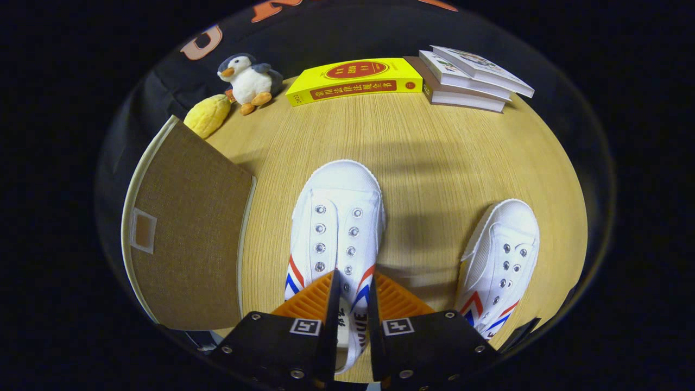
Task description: Open the storage box then place both shoes into the box .Put the left shoe in first, then the right shoe, with the right side of both shoes facing outward in a uniform manner.
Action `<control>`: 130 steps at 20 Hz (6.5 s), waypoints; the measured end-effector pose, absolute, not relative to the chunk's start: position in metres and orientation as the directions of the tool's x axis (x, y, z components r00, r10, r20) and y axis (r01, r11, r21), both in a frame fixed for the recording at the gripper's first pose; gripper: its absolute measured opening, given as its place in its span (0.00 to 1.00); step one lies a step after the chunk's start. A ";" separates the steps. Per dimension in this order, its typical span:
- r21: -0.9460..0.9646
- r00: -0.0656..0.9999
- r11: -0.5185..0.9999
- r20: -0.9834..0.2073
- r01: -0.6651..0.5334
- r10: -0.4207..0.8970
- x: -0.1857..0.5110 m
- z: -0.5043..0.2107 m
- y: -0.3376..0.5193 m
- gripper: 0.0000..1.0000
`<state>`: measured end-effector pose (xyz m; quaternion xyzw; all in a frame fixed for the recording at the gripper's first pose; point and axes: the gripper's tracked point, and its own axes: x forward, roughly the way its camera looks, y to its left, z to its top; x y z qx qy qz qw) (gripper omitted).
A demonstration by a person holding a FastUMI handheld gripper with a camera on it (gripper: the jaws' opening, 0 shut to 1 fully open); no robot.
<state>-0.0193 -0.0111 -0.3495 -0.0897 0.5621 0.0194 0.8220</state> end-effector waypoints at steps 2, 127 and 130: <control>-0.104 0.405 0.988 -0.913 -0.115 -0.049 -0.017 -0.347 -0.011 0.13; -0.089 0.580 0.984 -0.798 0.154 -0.163 -0.015 -0.236 -0.078 0.00; -0.046 0.615 0.995 -0.784 0.090 -0.092 -0.006 -0.212 -0.024 0.00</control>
